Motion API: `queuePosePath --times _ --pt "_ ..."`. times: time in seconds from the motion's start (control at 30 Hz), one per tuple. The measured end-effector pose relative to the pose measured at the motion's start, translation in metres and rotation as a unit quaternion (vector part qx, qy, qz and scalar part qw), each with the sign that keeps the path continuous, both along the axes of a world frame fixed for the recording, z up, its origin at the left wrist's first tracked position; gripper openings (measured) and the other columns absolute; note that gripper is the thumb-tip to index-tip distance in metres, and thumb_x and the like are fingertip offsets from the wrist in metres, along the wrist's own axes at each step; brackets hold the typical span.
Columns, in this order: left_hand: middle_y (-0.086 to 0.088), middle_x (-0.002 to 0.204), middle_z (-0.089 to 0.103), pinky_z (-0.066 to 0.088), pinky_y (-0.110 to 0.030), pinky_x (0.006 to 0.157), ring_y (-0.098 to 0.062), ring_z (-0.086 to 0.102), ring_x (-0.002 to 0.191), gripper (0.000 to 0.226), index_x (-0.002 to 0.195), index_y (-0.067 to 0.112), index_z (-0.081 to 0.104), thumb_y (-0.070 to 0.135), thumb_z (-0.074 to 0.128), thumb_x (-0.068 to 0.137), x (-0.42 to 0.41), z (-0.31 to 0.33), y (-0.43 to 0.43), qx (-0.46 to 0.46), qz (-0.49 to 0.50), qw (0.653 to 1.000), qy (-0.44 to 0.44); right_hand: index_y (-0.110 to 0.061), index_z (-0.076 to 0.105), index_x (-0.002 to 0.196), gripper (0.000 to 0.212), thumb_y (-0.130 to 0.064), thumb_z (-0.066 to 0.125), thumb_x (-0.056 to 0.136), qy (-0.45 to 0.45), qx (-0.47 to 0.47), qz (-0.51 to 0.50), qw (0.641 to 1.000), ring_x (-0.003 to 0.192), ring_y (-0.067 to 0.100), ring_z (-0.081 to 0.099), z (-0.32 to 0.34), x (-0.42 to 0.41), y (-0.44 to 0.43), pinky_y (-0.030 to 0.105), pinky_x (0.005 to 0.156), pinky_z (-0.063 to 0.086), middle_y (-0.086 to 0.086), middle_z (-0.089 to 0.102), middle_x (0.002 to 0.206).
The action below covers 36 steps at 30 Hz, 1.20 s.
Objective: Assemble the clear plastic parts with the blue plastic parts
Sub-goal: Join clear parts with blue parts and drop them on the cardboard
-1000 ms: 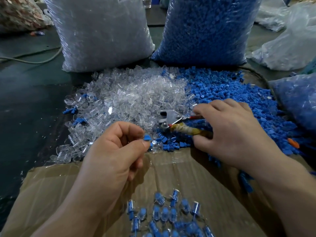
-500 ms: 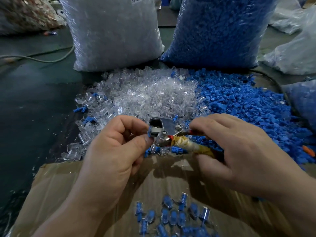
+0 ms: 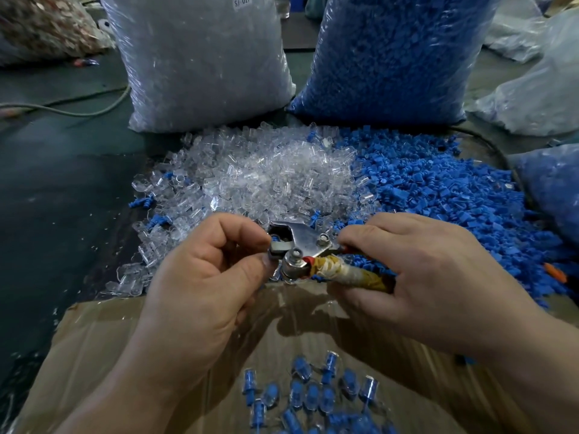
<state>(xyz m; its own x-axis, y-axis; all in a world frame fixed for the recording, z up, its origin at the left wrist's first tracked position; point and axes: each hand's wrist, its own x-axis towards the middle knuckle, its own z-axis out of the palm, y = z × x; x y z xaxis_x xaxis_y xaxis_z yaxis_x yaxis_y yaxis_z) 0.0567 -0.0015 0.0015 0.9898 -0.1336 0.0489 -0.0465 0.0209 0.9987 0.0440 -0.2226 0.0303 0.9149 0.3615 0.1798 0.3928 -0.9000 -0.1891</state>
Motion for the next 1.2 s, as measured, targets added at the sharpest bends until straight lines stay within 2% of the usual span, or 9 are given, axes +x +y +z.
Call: queuePosePath --times 0.1,0.17,0.3,0.43,0.67,0.83,1.0,1.07,1.2 --pt "0.005 0.063 0.065 0.043 -0.015 0.040 -0.004 0.053 0.045 0.017 0.081 0.031 0.071 0.033 0.068 0.064 -0.002 0.001 -0.002 0.005 0.004 1.000 -0.013 -0.029 0.066 0.113 0.054 -0.063 0.045 0.078 -0.006 0.020 -0.003 1.000 0.080 0.013 0.061 0.000 -0.001 -0.002 0.035 0.069 0.054 -0.012 0.064 0.087" --pt "0.005 0.061 0.063 0.042 -0.017 0.039 -0.006 0.051 0.045 0.021 0.083 0.031 0.071 0.038 0.070 0.063 0.000 0.001 0.000 0.023 0.019 0.999 -0.017 -0.032 0.063 0.114 0.053 -0.066 0.045 0.077 -0.015 0.018 -0.020 1.000 0.085 0.010 0.059 -0.001 0.000 -0.005 0.030 0.072 0.050 -0.015 0.063 0.092" --pt "0.004 0.052 0.056 0.039 -0.019 0.038 -0.009 0.048 0.043 0.021 0.080 0.032 0.069 0.011 0.072 0.078 0.006 -0.009 0.004 0.074 0.012 0.997 0.036 -0.028 0.059 0.124 0.070 -0.076 0.042 0.075 -0.026 -0.047 -0.086 0.995 0.097 0.017 0.056 -0.005 0.012 -0.012 0.035 0.080 0.045 -0.010 0.062 0.102" --pt "-0.001 0.051 0.062 0.037 -0.016 0.039 -0.005 0.048 0.038 0.016 0.088 0.039 0.067 0.029 0.067 0.076 0.001 -0.014 -0.002 0.135 -0.021 0.989 0.056 -0.030 0.053 0.130 0.076 -0.077 0.037 0.073 0.013 -0.106 -0.113 0.988 0.106 0.020 0.049 -0.008 0.023 -0.011 0.041 0.091 0.039 -0.007 0.059 0.113" --pt "-0.003 0.052 0.063 0.038 -0.016 0.038 -0.008 0.047 0.036 0.018 0.088 0.041 0.068 0.023 0.068 0.085 -0.001 -0.012 -0.008 0.145 -0.005 0.987 0.069 -0.032 0.051 0.131 0.067 -0.071 0.038 0.078 0.022 -0.074 -0.120 0.990 0.118 0.020 0.039 -0.008 0.021 -0.010 0.039 0.100 0.024 -0.008 0.054 0.124" --pt "-0.001 0.054 0.064 0.038 -0.016 0.038 -0.008 0.054 0.041 0.015 0.086 0.037 0.068 0.023 0.069 0.083 -0.007 -0.011 -0.015 0.144 0.016 0.988 0.056 -0.030 0.062 0.099 0.035 -0.055 0.039 0.090 -0.040 0.008 -0.005 0.999 0.090 0.015 0.058 -0.008 -0.003 0.025 0.038 0.085 0.045 -0.011 0.063 0.094" --pt "0.003 0.061 0.069 0.047 -0.033 0.042 -0.017 0.060 0.048 0.007 0.091 0.039 0.070 0.035 0.072 0.085 -0.014 -0.008 -0.019 0.164 0.014 0.986 -0.022 -0.020 0.062 0.090 0.021 -0.030 0.045 0.097 -0.054 0.009 0.036 0.998 0.076 0.023 0.056 -0.012 -0.003 0.031 0.038 0.072 0.040 -0.003 0.060 0.083" --pt "0.006 0.068 0.072 0.050 -0.021 0.046 -0.009 0.065 0.054 0.009 0.092 0.042 0.070 0.046 0.070 0.084 -0.014 -0.006 -0.018 0.153 0.016 0.987 -0.041 -0.017 0.063 0.090 0.012 -0.022 0.052 0.094 -0.063 0.026 0.035 0.997 0.075 0.024 0.056 -0.014 -0.003 0.029 0.039 0.070 0.041 -0.001 0.060 0.083" --pt "-0.007 0.051 0.063 0.044 -0.021 0.040 -0.013 0.055 0.040 0.043 0.083 0.029 0.068 0.067 0.052 0.070 -0.010 0.001 -0.013 0.122 -0.004 0.992 0.010 -0.015 0.064 0.088 0.018 -0.022 0.049 0.094 -0.099 0.045 0.065 0.992 0.075 0.025 0.055 -0.015 -0.002 0.031 0.040 0.068 0.043 0.001 0.060 0.083"
